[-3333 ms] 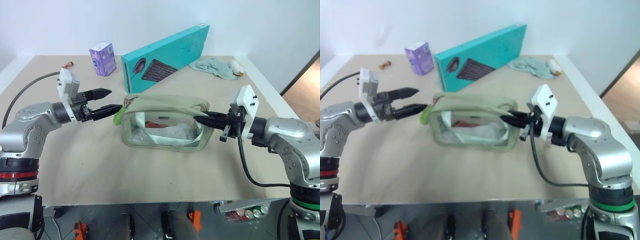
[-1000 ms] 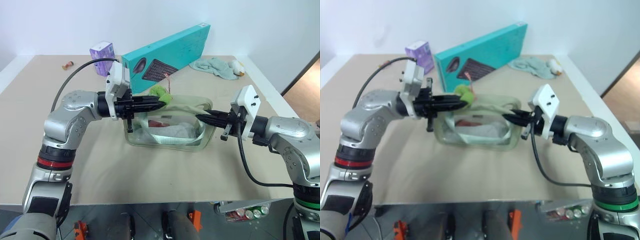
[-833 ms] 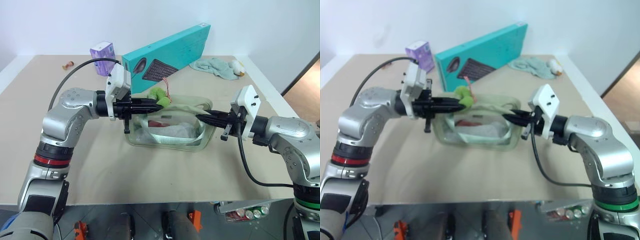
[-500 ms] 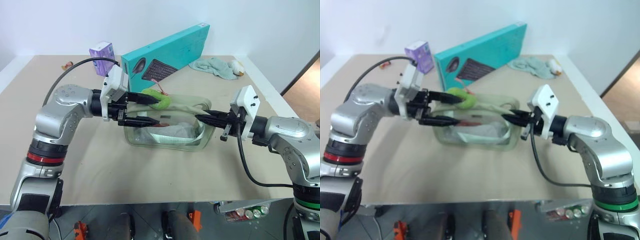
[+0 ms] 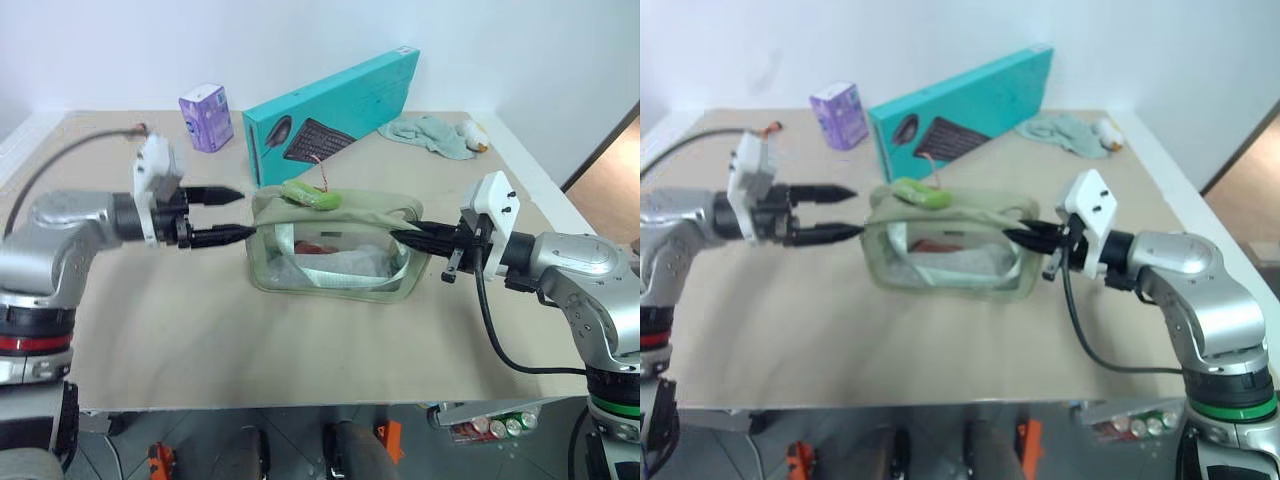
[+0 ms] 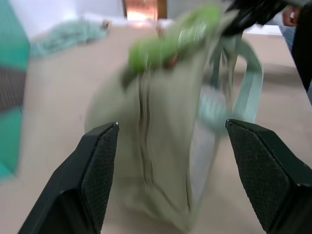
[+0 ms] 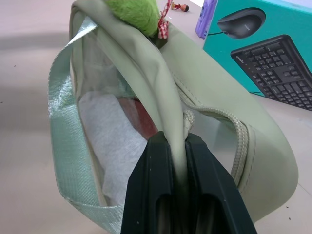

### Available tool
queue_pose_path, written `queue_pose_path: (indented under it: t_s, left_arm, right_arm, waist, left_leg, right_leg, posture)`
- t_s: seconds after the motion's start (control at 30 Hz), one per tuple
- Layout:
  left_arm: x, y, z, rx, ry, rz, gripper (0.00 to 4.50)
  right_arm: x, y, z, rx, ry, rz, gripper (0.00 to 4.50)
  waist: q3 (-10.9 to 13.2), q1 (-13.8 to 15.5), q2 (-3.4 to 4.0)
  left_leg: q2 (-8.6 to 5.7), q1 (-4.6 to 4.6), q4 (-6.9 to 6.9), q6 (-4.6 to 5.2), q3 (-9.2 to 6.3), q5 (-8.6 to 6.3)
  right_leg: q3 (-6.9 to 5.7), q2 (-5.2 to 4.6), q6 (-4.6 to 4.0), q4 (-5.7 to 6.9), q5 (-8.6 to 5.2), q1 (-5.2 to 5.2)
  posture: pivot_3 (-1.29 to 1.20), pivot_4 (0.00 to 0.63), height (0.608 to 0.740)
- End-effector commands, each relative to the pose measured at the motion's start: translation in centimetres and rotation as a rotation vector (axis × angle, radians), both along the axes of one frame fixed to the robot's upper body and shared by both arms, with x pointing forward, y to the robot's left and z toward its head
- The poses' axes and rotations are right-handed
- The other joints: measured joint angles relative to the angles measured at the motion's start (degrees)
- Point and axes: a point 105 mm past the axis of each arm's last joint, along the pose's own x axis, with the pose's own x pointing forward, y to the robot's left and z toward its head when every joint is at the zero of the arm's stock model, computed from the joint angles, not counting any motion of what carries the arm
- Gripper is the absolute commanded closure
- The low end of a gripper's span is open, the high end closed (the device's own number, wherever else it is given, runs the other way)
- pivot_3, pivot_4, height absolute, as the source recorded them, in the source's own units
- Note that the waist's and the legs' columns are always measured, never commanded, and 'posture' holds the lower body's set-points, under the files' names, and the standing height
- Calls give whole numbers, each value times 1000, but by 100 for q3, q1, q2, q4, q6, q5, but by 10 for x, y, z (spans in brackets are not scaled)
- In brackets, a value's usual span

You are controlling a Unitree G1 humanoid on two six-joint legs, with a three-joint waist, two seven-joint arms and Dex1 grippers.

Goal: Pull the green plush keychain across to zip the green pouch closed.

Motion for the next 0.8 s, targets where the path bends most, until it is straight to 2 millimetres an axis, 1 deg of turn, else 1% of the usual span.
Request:
queue_pose_path:
  t_s: [0.03,0.3,0.33,0.4,0.47,0.53,0.63,0.73,0.8]
  left_arm:
    - [-1,6,11,-28,-69,51,875]
    - [3,-8,-3,-67,-69,49,875]
    - [3,-9,-3,-75,-65,45,1397]
    - [5,-14,-6,-80,-72,42,1985]
    - [7,-17,-8,-77,-75,37,2774]
    - [7,-19,-9,-73,-74,29,3370]
    - [6,-22,-9,-77,-71,15,4474]
    - [5,-26,-8,-84,-69,0,4474]
    - [4,-28,-8,-85,-67,-9,4500]
  right_arm:
    - [-3,4,12,-10,-53,28,4500]
    - [-1,3,12,-14,-54,30,4500]
    - [-1,3,12,-15,-54,30,4500]
    - [-1,3,12,-17,-55,29,4500]
    - [-1,3,12,-18,-56,27,4500]
    - [-1,2,12,-18,-55,25,4500]
    - [-2,2,12,-18,-56,24,4500]
    - [-4,3,11,-2,-27,33,4500]
    - [-5,3,11,20,-3,39,3678]
  waist:
    - [0,0,0]
    - [0,-1,0]
    - [0,-1,0]
    - [0,-2,0]
    - [0,-1,0]
    - [0,-3,0]
    - [0,-2,0]
    - [0,-2,0]
    - [0,-2,0]
  left_leg:
    - [-1,0,0,0,1,0]
    - [-1,3,0,0,3,0]
    - [-1,4,0,0,4,0]
    - [-1,3,0,0,4,0]
    - [-1,3,0,0,3,0]
    - [-1,3,0,0,4,0]
    - [-1,3,0,0,3,0]
    - [-1,3,0,0,3,0]
    - [-2,3,0,0,4,0]
  right_leg:
    - [1,-1,1,0,1,0]
    - [2,-1,-1,0,3,1]
    - [3,-1,-1,0,3,1]
    - [3,-1,-1,0,3,1]
    - [3,-1,-1,0,4,1]
    - [4,0,-1,0,4,1]
    - [3,0,-1,0,4,1]
    - [4,-1,-1,0,4,1]
    - [4,-1,0,0,4,1]
  posture:
    - [0,150,740]
    - [0,150,740]
    - [0,150,740]
    - [0,150,740]
    - [0,150,740]
    - [0,150,740]
    - [0,150,740]
    - [0,150,740]
    - [0,150,740]
